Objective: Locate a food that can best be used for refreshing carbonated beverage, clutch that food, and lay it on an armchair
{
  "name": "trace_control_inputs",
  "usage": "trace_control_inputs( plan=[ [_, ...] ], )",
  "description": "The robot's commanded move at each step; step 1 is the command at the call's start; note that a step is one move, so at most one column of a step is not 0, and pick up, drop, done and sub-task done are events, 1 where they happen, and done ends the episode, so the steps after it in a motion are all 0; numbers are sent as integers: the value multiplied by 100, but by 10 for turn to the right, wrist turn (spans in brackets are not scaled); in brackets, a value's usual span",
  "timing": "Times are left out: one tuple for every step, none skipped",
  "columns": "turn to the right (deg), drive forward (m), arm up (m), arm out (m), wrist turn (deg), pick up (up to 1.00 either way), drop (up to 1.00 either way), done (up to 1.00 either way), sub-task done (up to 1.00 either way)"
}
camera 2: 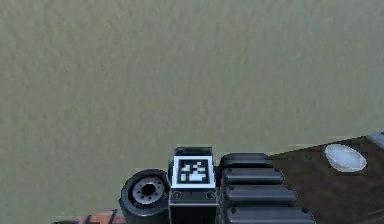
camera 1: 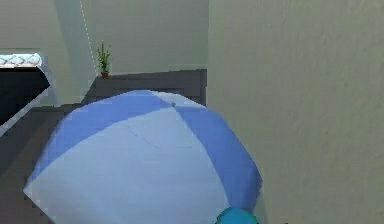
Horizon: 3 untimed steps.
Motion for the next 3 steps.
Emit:
trace_control_inputs(
  plan=[
    [-450,0,0,0,0,0,0,0,0],
    [-450,0,0,0,0,0,0,0,0],
    [-180,0,0,0,0,0,0,0,0]
  ],
)
